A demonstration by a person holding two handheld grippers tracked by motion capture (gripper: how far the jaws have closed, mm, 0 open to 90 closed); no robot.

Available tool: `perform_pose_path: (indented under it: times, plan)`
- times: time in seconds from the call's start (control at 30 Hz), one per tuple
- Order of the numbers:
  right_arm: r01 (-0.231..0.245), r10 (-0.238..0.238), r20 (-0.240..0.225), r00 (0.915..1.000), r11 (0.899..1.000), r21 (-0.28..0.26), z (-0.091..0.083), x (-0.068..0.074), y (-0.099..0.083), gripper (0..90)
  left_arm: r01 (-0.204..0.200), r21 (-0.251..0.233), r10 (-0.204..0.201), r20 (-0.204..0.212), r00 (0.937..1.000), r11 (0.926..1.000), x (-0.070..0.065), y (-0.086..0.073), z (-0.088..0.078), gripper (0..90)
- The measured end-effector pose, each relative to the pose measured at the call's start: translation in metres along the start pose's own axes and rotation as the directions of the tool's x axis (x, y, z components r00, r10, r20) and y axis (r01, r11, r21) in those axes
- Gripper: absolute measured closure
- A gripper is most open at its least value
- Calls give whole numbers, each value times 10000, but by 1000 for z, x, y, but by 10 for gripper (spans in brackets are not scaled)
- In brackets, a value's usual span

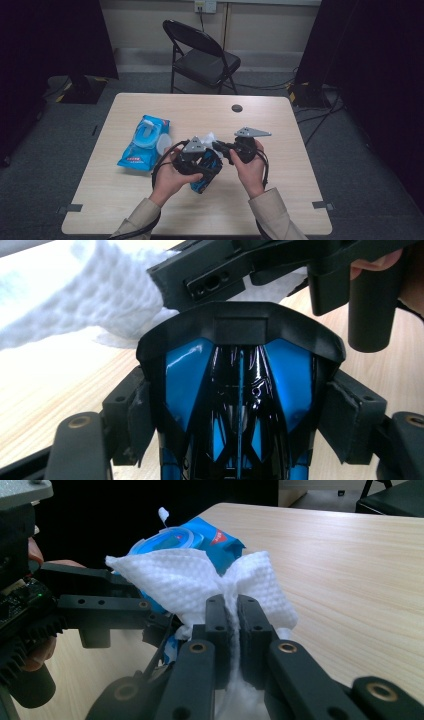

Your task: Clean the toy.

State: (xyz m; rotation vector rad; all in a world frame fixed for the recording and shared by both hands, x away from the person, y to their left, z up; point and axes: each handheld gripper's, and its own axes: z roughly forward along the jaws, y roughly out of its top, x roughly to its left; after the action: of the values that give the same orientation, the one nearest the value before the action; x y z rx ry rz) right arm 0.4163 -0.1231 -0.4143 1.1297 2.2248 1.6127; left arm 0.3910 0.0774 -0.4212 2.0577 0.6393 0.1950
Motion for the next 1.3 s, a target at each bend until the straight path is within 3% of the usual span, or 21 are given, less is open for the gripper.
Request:
perform_pose_path:
  times: [0.3, 0.73, 0.83, 0.93, 1.13, 1.3]
  plan:
    - [175, -176, 236, 9996, 9998, 76, -1, -3, 1, 853, -85, -153, 84, -66, 9999, 9998, 0, 3, -5, 256]
    - [542, -550, -102, 9984, 9966, -621, -26, 10, 6, 853, 427, -335, -454, -838, 9955, 9985, 24, -5, -18, 256]
    - [595, -613, -302, 9977, 9966, -574, -24, 16, 2, 853, 508, -385, -537, -800, 9953, 9980, 23, -4, -17, 255]
    - [755, -765, -195, 9969, 9960, -486, -21, 20, -1, 853, 400, -348, -425, -739, 9964, 9986, 18, -3, -16, 256]
    - [453, -457, -53, 9989, 9973, -574, -17, 13, -4, 853, 340, -275, -354, -516, 9980, 9990, 13, -4, -11, 256]
    - [349, -344, 112, 9993, 9981, -500, -13, 8, -2, 853, 32, -192, -37, -244, 9997, 9998, 4, -1, -7, 256]
